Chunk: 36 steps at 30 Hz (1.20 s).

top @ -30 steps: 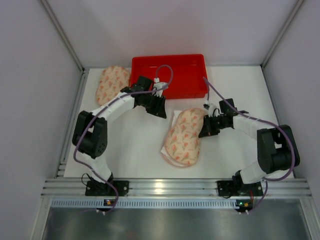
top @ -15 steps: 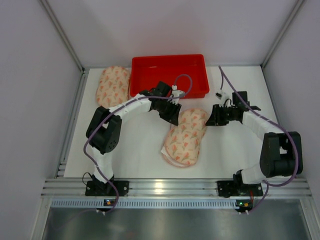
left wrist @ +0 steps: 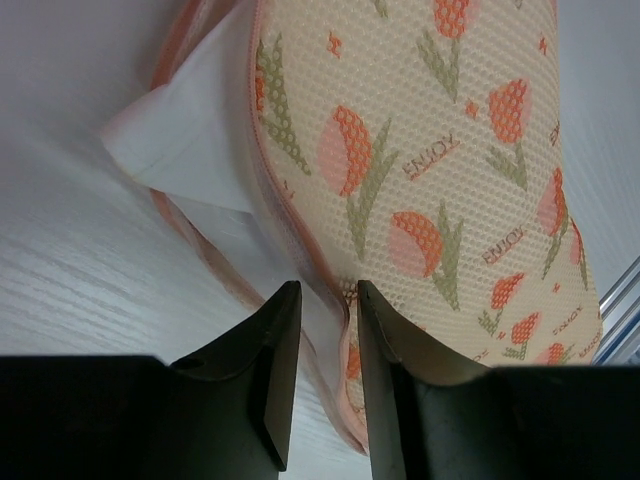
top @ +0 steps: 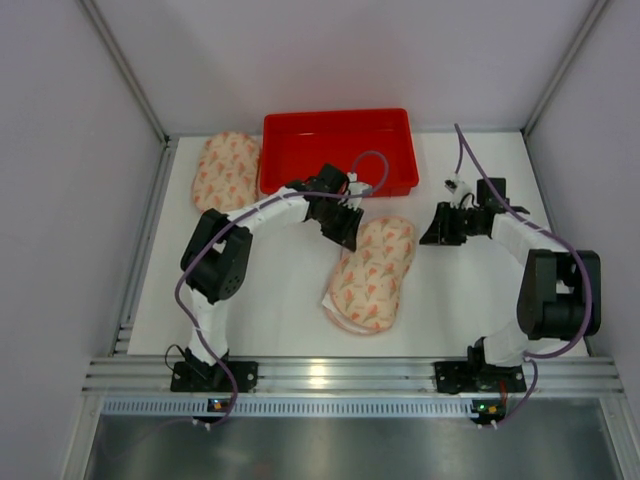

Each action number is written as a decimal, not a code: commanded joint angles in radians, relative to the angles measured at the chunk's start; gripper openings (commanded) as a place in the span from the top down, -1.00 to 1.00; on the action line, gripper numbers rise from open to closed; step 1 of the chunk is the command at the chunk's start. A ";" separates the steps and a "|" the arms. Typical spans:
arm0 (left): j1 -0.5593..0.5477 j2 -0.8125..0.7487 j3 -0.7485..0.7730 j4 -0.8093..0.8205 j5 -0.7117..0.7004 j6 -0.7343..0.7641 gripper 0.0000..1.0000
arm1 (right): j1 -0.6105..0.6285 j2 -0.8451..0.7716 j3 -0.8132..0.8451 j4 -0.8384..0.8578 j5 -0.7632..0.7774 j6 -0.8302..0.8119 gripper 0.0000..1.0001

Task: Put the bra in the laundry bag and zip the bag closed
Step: Adjust the laundry bag at the center of the board.

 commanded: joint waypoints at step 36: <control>0.148 0.042 -0.327 0.169 -0.010 0.052 1.00 | 0.020 -0.018 -0.145 0.153 -0.284 0.191 -0.23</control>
